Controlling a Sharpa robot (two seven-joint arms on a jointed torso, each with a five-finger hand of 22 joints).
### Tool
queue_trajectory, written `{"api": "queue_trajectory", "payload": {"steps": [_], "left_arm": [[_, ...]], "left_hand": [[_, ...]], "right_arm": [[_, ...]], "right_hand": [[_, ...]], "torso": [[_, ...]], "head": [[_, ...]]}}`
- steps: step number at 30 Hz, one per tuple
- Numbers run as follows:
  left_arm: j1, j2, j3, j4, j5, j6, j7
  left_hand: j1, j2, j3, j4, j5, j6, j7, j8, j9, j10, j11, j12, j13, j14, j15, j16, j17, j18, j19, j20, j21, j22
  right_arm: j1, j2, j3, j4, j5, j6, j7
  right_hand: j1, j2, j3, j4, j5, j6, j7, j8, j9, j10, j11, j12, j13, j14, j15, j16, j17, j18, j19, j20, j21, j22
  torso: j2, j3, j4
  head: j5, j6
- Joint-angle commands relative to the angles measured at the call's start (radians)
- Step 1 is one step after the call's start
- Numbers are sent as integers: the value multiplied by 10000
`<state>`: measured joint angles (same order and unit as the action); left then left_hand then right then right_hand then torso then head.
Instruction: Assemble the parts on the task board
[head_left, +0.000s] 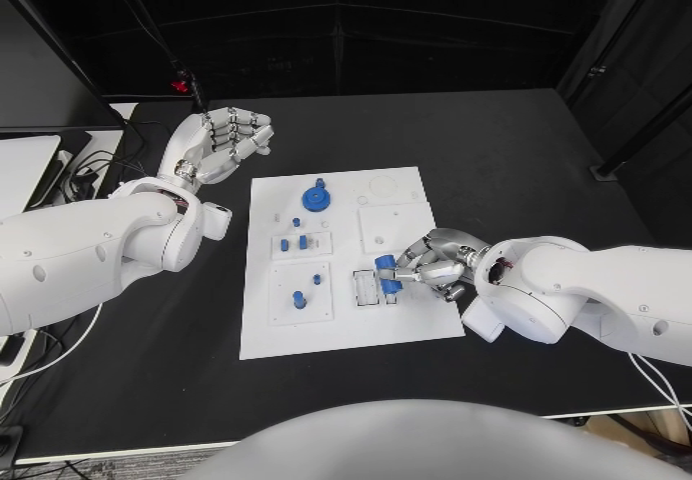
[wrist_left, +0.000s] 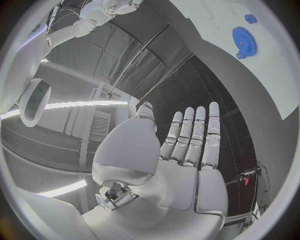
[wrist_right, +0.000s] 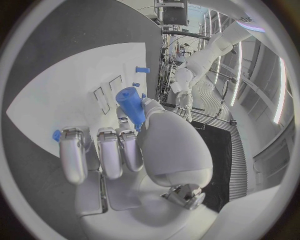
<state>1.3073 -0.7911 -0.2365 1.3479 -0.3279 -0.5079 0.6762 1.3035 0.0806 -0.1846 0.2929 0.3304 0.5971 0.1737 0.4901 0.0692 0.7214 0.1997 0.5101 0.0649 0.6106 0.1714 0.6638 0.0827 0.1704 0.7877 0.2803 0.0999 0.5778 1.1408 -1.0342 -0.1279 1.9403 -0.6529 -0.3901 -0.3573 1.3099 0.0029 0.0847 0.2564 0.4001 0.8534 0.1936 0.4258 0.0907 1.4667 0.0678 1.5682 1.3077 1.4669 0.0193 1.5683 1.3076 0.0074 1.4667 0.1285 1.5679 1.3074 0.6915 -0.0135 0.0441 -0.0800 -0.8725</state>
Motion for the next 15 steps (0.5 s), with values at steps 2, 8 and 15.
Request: {"api": "queue_trajectory", "payload": {"steps": [2,8,15], "left_arm": [[14,14,9,8,33,75,53],[14,-3,9,14,33,77,50],[13,0,9,8,33,94,45]], "left_hand": [[117,-5,11,-13,66,64,631,65,-13,0,-77,38,-14,66,-7,39,-13,106,69,-25,55,-13],[117,-5,11,-13,66,64,631,65,-13,0,-77,38,-14,66,-7,39,-13,106,69,-25,55,-13],[117,-5,11,-13,66,64,631,65,-13,0,-77,38,-14,66,-7,39,-13,106,69,-25,55,-13]], "right_arm": [[17,217,4,-186,114,752,-485],[16,495,2,-416,-602,952,-1113],[12,845,-1,-596,-1409,1052,-1438]], "right_hand": [[-128,-30,-54,49,31,546,-511,-80,5,1041,90,26,2631,1039,-43,25,2632,-74,1041,-61,29,2634],[-158,-23,-98,81,0,574,-514,-99,8,1041,90,26,2631,1039,-44,25,2632,-74,1041,-60,29,2634],[-223,-34,-210,146,-99,576,-503,-170,5,1041,97,26,2631,1039,-44,25,2632,-74,1041,-59,29,2634]], "torso": [[-9,3,-7],[-6,2,-22],[3,6,-18]], "head": [[59,-2],[104,-2],[104,-2]]}}
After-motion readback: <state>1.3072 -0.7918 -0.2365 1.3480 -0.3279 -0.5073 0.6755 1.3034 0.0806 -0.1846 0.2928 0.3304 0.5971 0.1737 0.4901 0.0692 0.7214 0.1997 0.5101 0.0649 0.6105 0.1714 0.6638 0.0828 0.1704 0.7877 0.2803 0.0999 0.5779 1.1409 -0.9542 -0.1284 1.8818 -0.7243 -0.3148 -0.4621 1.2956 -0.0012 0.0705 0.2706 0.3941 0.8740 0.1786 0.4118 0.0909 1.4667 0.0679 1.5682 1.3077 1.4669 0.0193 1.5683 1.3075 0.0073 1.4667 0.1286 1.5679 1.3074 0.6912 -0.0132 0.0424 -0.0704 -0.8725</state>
